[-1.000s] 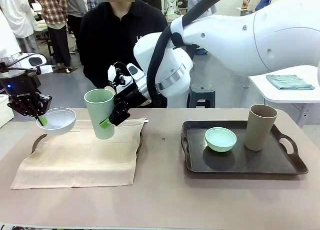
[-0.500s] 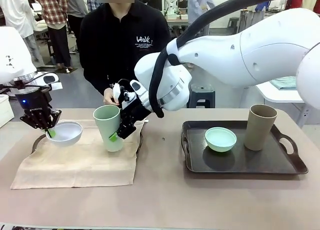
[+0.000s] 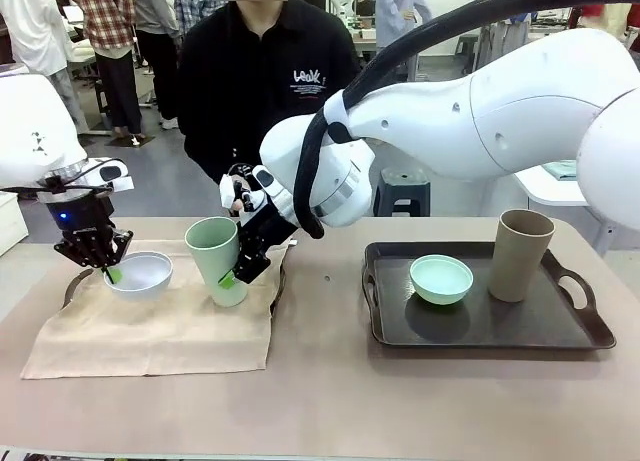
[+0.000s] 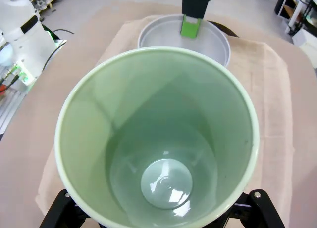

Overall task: Set up a tray with a mat and arrange the tableware.
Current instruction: Place the Picnic Bowl and Reusable plastic cup back onto the Handle tray in front of the human's position.

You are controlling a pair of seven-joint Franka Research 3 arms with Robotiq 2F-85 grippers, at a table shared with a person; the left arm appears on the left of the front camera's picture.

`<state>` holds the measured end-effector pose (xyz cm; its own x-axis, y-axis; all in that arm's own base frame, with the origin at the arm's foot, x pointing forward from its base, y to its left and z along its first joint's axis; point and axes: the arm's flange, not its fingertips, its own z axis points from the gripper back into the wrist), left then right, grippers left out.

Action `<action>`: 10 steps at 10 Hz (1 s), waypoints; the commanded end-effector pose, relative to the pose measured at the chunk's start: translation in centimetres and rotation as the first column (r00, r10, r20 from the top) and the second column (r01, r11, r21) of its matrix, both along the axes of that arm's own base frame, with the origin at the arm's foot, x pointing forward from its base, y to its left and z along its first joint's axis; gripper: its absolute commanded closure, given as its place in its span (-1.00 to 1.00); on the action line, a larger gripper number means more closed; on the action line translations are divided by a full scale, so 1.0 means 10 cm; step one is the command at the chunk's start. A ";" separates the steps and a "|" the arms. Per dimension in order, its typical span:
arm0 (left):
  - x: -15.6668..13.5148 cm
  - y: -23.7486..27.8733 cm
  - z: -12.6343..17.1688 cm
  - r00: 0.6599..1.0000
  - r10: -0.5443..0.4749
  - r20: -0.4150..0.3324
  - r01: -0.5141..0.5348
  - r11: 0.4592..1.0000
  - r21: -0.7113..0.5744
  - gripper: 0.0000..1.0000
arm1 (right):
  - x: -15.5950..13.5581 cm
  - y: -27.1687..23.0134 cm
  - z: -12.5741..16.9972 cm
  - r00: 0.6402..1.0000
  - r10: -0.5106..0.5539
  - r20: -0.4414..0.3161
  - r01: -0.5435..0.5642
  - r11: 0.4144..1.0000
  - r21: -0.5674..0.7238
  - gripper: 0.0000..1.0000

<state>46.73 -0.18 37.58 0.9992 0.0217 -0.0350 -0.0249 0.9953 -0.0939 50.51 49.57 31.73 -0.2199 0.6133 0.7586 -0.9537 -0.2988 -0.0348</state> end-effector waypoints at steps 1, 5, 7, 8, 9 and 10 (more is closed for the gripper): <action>0.03 -0.06 -0.10 1.000 0.006 0.029 -0.005 1.000 -0.018 0.92 | 0.02 0.03 -0.12 0.999 -0.005 0.037 0.006 1.000 -0.005 -0.68; 0.06 -0.02 -0.22 1.000 0.013 0.011 -0.013 1.000 -0.025 0.56 | 0.02 -0.01 -0.16 1.000 -0.013 0.016 0.013 0.999 0.038 -0.68; 0.04 0.00 -0.22 1.000 0.008 0.001 -0.008 0.999 -0.039 -0.28 | 0.03 -0.02 -0.15 0.999 -0.031 -0.030 0.033 0.998 0.046 -1.00; 0.03 0.02 -0.19 1.000 0.010 -0.003 -0.011 0.999 -0.049 -1.00 | 0.02 -0.05 -0.13 0.993 -0.073 -0.096 0.074 0.997 0.005 -1.00; 0.01 0.05 -0.16 1.000 0.014 -0.004 -0.014 0.998 -0.060 -0.53 | 0.00 -0.10 -0.09 0.988 -0.090 -0.127 0.087 0.996 -0.026 -1.00; 0.00 0.08 -0.13 1.000 0.018 -0.009 -0.018 0.998 -0.067 -1.00 | -0.02 -0.15 -0.03 0.983 -0.104 -0.150 0.099 0.994 -0.043 -1.00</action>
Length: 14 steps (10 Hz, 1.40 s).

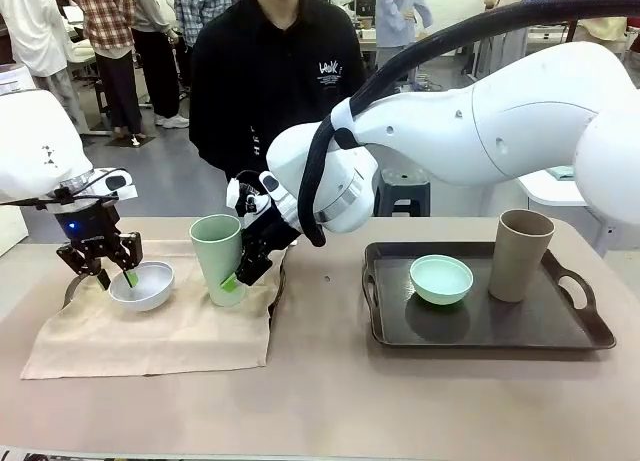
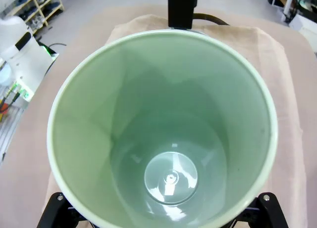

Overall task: Set up a tray with a mat and arrange the tableware.
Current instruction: Place the Picnic Bowl and Reusable plastic cup back onto the Handle tray in front of the human's position.

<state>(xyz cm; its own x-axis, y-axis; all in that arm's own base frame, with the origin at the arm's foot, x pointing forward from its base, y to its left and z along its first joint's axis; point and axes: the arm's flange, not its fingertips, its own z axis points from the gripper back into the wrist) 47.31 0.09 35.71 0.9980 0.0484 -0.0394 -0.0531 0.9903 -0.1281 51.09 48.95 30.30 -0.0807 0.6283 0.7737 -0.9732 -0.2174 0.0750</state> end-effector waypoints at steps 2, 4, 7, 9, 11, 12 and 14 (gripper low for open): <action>-0.12 0.14 0.16 1.000 -0.004 0.006 0.004 0.999 -0.052 -1.00 | -0.14 -0.23 0.23 0.997 -0.053 -0.060 0.049 0.997 -0.066 -1.00; -0.20 0.21 0.32 1.000 -0.008 0.009 0.009 0.992 -0.126 -1.00 | -0.21 -0.48 0.34 0.994 -0.087 -0.073 0.083 0.995 -0.049 -1.00; -0.37 0.23 0.75 0.997 -0.050 0.052 0.059 0.981 -0.185 -1.00 | -0.40 -0.84 0.52 0.985 -0.132 -0.115 0.126 0.990 -0.059 -1.00; -0.50 0.12 1.10 0.985 -0.141 0.096 0.157 0.971 -0.180 -1.00 | -0.48 -0.98 0.86 0.918 -0.344 -0.196 0.309 0.932 -0.189 -1.00; -0.57 -0.06 1.42 0.964 -0.245 0.105 0.255 0.962 -0.095 -1.00 | -0.59 -0.98 1.43 0.792 -0.531 -0.301 0.412 0.829 -0.378 -1.00; -0.60 -0.15 1.57 0.947 -0.298 0.119 0.306 0.950 -0.059 -1.00 | -0.64 -0.99 1.67 0.727 -0.617 -0.299 0.457 0.761 -0.460 -1.00; -0.71 -0.27 1.72 0.933 -0.342 0.112 0.343 0.939 0.014 -1.00 | -0.89 -1.12 2.23 0.598 -0.752 -0.275 0.482 0.613 -0.626 -1.00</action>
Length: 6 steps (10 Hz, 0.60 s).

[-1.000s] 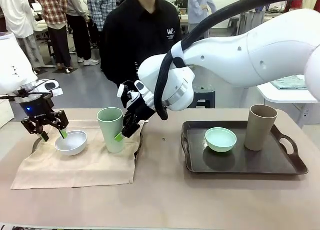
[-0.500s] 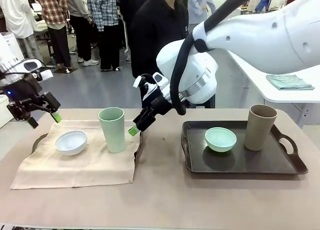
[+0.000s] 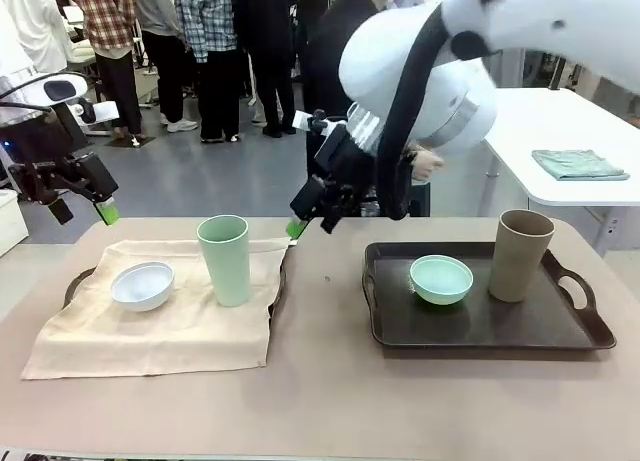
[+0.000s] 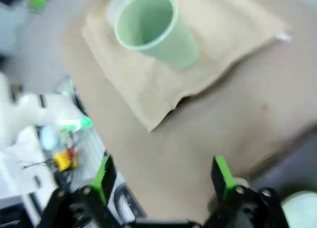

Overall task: Set up a tray with a mat and arrange the tableware.
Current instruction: Place the Picnic Bowl and Reusable plastic cup back onto the Handle tray in front of the human's position.

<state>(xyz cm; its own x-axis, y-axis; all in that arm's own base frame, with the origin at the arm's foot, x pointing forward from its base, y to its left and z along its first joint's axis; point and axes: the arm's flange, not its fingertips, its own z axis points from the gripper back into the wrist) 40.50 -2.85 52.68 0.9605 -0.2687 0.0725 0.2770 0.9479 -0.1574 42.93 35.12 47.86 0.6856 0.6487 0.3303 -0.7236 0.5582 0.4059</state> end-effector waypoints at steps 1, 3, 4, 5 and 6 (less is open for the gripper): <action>-0.04 -0.01 0.08 1.000 -0.015 0.025 0.014 0.998 0.054 -1.00 | -0.24 0.22 0.74 0.983 -0.107 -0.147 0.083 0.983 -0.165 -1.00; -0.04 -0.05 0.22 0.999 0.015 0.039 -0.019 0.996 0.087 -1.00 | -0.52 0.14 1.21 0.963 -0.251 -0.095 0.202 0.910 -0.362 -1.00; -0.04 -0.05 0.23 0.998 0.044 0.038 -0.047 0.994 0.094 -1.00 | -0.61 0.13 1.36 0.958 -0.275 -0.079 0.215 0.875 -0.433 -1.00; -0.03 -0.04 0.17 0.999 -0.017 0.036 0.015 0.998 0.055 -1.00 | -0.63 0.08 1.42 0.950 -0.302 -0.082 0.222 0.836 -0.501 -1.00; -0.03 -0.04 0.17 0.999 -0.017 0.036 0.015 0.998 0.055 -1.00 | -0.68 0.00 1.28 0.961 -0.270 -0.062 0.231 0.905 -0.358 -1.00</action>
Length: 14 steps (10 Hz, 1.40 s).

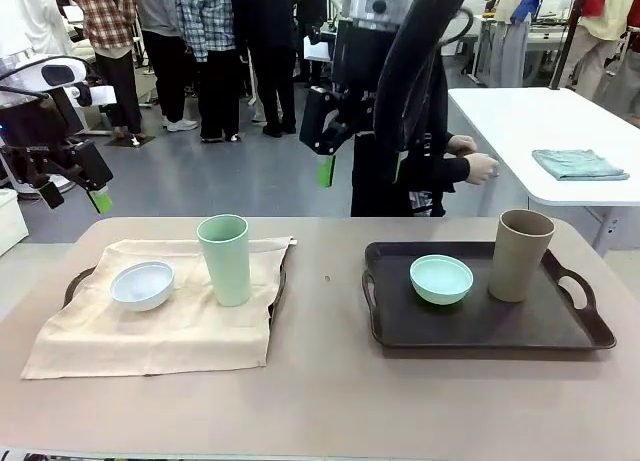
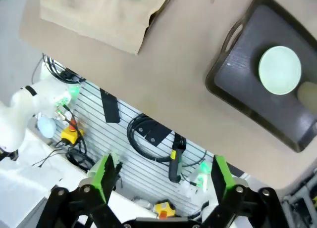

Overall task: Set up a tray with a mat and arrange the tableware.
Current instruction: Place the Picnic Bowl and Reusable plastic cup back onto the Handle tray in front of the human's position, then pick up the Picnic Bowl and Reusable plastic cup from the Handle tray in front of the human's position and hold them in the air.

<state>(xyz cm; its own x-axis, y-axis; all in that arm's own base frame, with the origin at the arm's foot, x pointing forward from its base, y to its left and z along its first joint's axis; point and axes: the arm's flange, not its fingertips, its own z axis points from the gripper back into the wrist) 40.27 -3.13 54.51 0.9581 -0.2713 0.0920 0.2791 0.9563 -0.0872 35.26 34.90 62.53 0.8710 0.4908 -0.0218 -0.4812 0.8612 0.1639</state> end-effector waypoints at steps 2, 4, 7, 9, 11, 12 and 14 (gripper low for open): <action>0.00 -0.01 -0.02 1.000 -0.019 -0.002 0.019 1.000 -0.007 -1.00 | 0.08 0.03 -0.19 1.000 0.023 0.018 -0.024 0.997 0.079 -1.00; 0.00 -0.01 -0.02 1.000 -0.019 -0.002 0.019 1.000 -0.007 -1.00 | 0.08 0.03 -0.19 1.000 0.023 0.018 -0.024 0.997 0.079 -1.00; 0.00 -0.01 -0.02 1.000 -0.019 -0.002 0.019 1.000 -0.007 -1.00 | 0.08 0.03 -0.19 1.000 0.023 0.018 -0.024 0.997 0.079 -1.00; 0.00 -0.01 -0.02 1.000 -0.019 -0.002 0.019 1.000 -0.007 -1.00 | 0.08 0.03 -0.19 1.000 0.023 0.018 -0.024 0.997 0.079 -1.00; 0.00 -0.01 -0.01 1.000 -0.004 -0.003 0.004 1.000 -0.001 -1.00 | 0.13 -0.08 -0.08 0.998 -0.065 0.010 0.065 0.997 0.031 -1.00; 0.05 0.06 0.09 0.996 0.072 -0.046 -0.076 0.992 -0.097 -1.00 | 0.15 -0.56 -0.03 0.975 -0.224 0.011 0.222 0.971 0.093 -1.00; 0.06 0.36 0.15 0.982 0.157 -0.103 -0.177 0.959 -0.223 -1.00 | 0.01 -1.75 -0.13 0.849 -0.519 -0.094 0.527 0.842 0.111 -1.00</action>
